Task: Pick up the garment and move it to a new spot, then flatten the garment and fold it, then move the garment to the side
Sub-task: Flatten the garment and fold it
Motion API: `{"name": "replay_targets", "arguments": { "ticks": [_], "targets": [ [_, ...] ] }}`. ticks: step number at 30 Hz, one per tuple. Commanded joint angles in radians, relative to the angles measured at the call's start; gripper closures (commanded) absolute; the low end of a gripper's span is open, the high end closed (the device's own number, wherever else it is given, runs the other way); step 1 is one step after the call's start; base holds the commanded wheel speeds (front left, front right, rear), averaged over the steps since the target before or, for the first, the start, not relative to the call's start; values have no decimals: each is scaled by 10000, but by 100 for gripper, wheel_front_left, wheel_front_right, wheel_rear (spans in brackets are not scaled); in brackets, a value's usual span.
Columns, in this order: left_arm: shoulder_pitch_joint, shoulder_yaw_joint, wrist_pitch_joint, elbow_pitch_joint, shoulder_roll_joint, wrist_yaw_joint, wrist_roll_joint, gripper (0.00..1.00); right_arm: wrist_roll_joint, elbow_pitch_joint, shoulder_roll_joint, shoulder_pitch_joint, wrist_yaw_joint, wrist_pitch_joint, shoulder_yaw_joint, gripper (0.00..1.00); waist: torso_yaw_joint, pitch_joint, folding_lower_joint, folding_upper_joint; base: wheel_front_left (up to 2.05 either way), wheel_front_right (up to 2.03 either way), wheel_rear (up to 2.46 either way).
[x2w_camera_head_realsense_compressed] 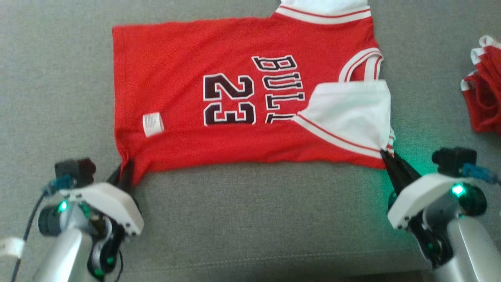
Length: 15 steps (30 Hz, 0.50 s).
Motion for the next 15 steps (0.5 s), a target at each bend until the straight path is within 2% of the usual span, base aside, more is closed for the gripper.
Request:
{"name": "replay_targets", "arguments": {
  "ticks": [1,10,15],
  "targets": [
    [327,328,-28,-390,262,164,-95,100,80,-486,-231,433,65,30,91,100,56,-219,0,0,0,0,0],
    [1727,468,136,-1247,257,685,-328,100,146,-1238,-69,1964,65,581,-345,100,112,-845,0,0,0,0,0],
    [2204,462,202,-1371,263,788,-434,100,161,-1582,189,2587,65,854,-506,100,83,-1049,0,0,0,0,0]
  ]
}}
